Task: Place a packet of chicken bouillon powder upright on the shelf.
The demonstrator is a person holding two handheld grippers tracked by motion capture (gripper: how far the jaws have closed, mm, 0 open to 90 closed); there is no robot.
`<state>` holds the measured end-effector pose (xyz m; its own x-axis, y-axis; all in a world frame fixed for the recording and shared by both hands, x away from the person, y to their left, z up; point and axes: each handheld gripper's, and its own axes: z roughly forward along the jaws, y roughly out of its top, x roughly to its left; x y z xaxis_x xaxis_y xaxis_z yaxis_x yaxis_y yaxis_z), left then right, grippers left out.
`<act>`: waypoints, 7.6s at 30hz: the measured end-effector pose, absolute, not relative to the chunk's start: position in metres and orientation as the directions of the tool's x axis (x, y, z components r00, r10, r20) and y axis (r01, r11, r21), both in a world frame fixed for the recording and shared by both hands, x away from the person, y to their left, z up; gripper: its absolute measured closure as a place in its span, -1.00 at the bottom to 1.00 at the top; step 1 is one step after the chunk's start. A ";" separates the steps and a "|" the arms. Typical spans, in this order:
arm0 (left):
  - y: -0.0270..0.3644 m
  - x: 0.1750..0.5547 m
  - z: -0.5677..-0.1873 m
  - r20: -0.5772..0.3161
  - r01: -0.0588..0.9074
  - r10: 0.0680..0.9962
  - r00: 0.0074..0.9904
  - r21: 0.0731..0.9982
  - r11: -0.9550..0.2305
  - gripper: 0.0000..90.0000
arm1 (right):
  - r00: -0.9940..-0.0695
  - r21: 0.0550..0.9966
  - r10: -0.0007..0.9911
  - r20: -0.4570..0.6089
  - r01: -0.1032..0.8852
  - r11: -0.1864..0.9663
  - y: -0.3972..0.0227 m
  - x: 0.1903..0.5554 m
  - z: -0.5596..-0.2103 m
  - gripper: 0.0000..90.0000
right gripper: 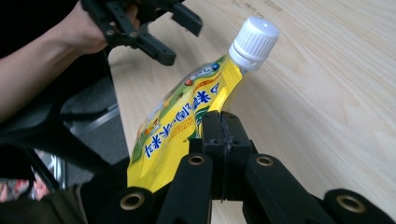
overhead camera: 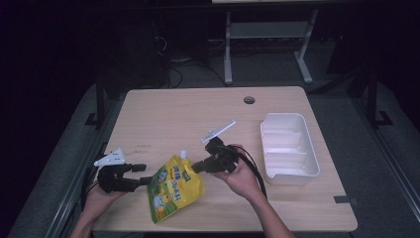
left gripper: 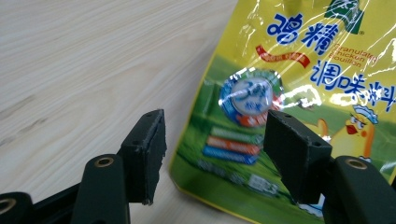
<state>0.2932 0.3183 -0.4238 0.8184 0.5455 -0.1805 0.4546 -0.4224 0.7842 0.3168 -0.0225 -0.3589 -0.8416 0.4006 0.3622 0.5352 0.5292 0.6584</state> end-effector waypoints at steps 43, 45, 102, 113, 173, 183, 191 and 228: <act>0.278 0.299 -0.413 -0.250 0.369 0.314 0.916 0.833 -0.412 0.99 | -0.903 0.651 0.348 0.254 0.425 0.629 -0.007 0.335 -0.311 0.65; 0.279 0.299 -0.414 -0.252 0.375 0.323 0.913 0.829 -0.415 1.00 | -0.893 0.667 0.359 0.271 0.443 0.599 -0.014 0.337 -0.316 0.38; 0.296 0.297 -0.409 -0.240 0.381 0.388 0.890 0.860 -0.341 0.93 | -0.867 0.759 0.319 0.384 0.493 0.425 -0.017 0.336 -0.367 0.99; 0.306 0.294 -0.406 -0.225 0.380 0.420 0.879 0.862 -0.334 0.69 | -0.891 0.776 0.293 0.348 0.449 0.443 -0.031 0.338 -0.352 1.00; 0.294 0.296 -0.431 -0.170 0.419 0.496 0.852 0.790 -0.448 -0.45 | -0.816 0.834 0.486 0.313 0.481 0.270 -0.233 0.378 -0.272 0.99; 0.293 0.298 -0.433 -0.173 0.427 0.502 0.847 0.784 -0.451 -0.46 | -0.795 0.827 0.518 0.316 0.498 0.261 -0.264 0.396 -0.271 0.99; 0.298 0.298 -0.436 -0.189 0.439 0.513 0.837 0.792 -0.424 -0.46 | -0.773 0.817 0.545 0.324 0.519 0.251 -0.283 0.405 -0.275 0.99; 0.297 0.300 -0.441 -0.196 0.462 0.526 0.828 0.769 -0.441 -0.46 | -0.678 0.773 0.640 0.362 0.602 0.200 -0.314 0.415 -0.333 0.92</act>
<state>0.3004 0.2968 -0.4412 0.8276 0.5261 -0.1955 0.4623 -0.4415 0.7690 0.4154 -0.3138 -0.3332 -0.6775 0.6404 0.3617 0.6020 0.2002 0.7730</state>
